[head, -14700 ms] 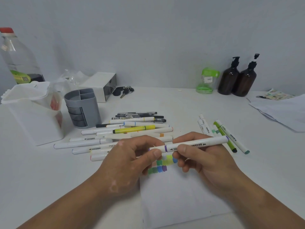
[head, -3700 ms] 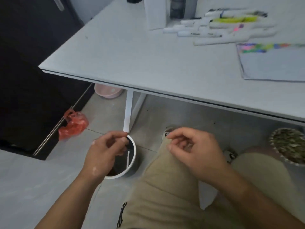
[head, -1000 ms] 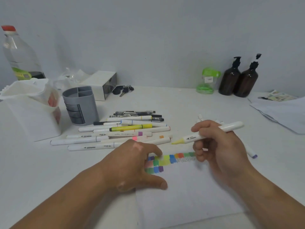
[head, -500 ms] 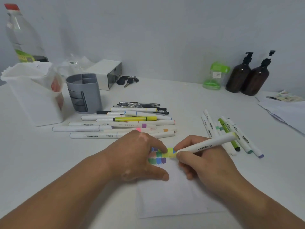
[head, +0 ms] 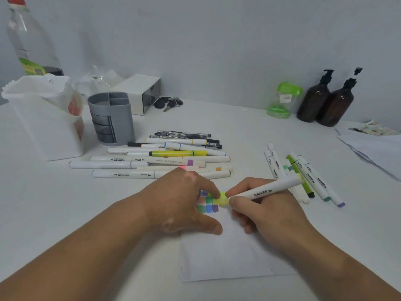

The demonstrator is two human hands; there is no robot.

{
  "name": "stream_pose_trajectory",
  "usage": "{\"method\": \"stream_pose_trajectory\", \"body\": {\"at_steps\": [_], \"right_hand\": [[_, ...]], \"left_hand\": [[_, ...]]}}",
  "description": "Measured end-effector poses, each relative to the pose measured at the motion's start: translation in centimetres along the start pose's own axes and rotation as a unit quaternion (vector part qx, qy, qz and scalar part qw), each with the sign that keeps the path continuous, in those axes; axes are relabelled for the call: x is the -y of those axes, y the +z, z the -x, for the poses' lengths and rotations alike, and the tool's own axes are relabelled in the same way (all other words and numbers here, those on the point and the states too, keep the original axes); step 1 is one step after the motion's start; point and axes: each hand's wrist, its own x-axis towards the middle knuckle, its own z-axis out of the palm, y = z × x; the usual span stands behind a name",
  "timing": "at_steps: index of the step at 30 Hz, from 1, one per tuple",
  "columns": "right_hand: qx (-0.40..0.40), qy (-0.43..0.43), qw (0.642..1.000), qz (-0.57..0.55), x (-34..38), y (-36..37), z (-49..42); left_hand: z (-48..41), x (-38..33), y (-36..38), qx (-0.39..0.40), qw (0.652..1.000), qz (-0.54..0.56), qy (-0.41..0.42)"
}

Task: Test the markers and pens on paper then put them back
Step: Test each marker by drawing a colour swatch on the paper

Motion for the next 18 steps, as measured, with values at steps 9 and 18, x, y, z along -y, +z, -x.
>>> {"method": "stream_pose_trajectory", "body": {"at_steps": [9, 18], "right_hand": [[0.014, -0.008, 0.999, 0.044, 0.17, -0.05, 0.03], [-0.004, -0.011, 0.998, 0.055, -0.03, -0.06, -0.13]], "left_hand": [[-0.05, -0.19, -0.08, 0.014, 1.0, -0.002, -0.016], [-0.04, -0.11, -0.05, 0.013, 1.0, -0.005, -0.015]]}}
